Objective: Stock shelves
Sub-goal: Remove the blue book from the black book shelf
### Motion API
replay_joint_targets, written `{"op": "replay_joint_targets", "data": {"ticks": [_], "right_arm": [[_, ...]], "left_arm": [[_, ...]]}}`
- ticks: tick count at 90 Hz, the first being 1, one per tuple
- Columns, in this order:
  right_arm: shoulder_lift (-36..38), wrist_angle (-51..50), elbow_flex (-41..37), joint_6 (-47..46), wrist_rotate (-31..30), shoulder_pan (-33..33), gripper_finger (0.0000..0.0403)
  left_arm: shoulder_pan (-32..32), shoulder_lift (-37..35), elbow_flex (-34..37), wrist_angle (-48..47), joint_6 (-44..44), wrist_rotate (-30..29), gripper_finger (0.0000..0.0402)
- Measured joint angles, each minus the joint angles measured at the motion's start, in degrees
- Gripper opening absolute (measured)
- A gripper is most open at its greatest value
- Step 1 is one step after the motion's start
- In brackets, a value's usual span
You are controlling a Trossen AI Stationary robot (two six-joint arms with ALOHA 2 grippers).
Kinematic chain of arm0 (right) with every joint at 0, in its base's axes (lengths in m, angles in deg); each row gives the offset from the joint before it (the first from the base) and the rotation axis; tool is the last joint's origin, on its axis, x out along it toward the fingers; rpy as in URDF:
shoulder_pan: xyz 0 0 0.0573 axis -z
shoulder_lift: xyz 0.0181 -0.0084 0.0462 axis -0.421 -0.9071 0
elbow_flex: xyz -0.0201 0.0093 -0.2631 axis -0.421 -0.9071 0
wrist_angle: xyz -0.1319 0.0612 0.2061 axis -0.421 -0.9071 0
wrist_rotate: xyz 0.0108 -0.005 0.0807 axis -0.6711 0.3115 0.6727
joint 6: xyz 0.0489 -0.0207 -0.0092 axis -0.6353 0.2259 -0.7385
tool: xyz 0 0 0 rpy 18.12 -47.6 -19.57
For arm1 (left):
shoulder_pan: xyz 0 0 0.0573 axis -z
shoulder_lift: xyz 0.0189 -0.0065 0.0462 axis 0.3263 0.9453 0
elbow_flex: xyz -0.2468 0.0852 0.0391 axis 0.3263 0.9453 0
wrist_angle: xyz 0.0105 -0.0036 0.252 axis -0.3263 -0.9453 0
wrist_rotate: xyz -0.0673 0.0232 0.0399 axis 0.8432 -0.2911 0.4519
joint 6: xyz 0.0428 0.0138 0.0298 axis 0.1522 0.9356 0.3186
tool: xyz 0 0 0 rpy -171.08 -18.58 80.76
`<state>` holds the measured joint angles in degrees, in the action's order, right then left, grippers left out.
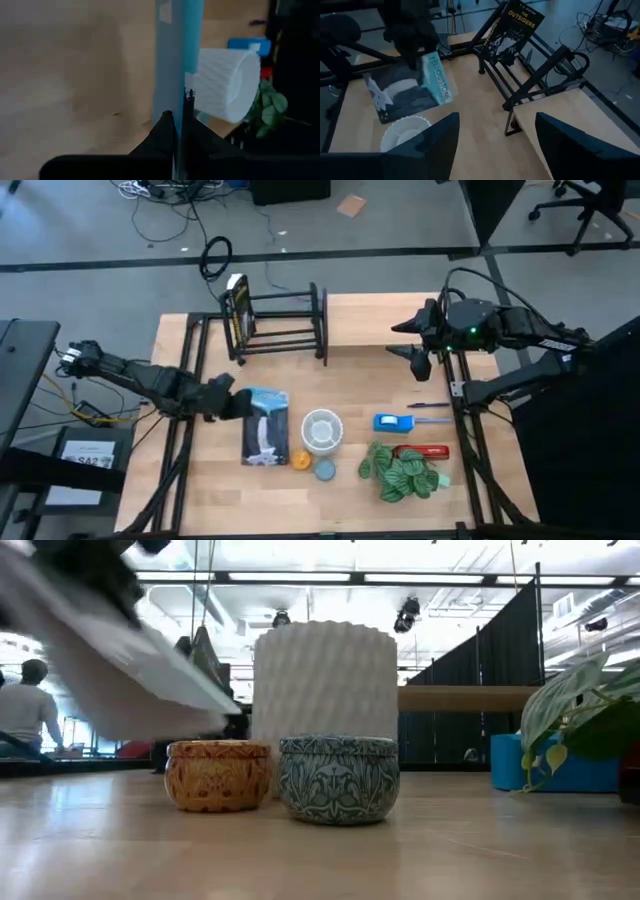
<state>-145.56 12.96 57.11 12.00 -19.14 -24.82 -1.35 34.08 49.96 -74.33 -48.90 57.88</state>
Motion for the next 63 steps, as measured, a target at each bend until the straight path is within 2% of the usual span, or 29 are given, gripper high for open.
{"op": "replay_joint_targets", "data": {"ticks": [12,22,41,55,63], "right_arm": [[-0.1,0.3,0.0,-1.0,0.2,0.0,0.0231],[-0.1,1.8,0.0,-2.1,0.2,0.0,0.0231],[-0.4,4.0,0.0,-3.6,0.1,0.3,0.0231],[-1.3,5.2,0.0,-3.4,0.2,0.6,0.0231],[-2.1,5.3,0.0,-3.4,0.2,0.6,0.0231]], "left_arm": [[0.0,-3.0,11.3,9.1,-2.0,1.3,0.0001],[-0.1,-2.6,15.4,10.4,-3.5,3.1,0.0004],[0.0,-0.1,13.6,2.2,-4.2,5.2,0.0005],[0.0,0.0,12.5,-0.3,-4.2,10.4,0.0011],[0.0,0.0,12.3,0.0,-4.7,13.2,0.0031]]}}
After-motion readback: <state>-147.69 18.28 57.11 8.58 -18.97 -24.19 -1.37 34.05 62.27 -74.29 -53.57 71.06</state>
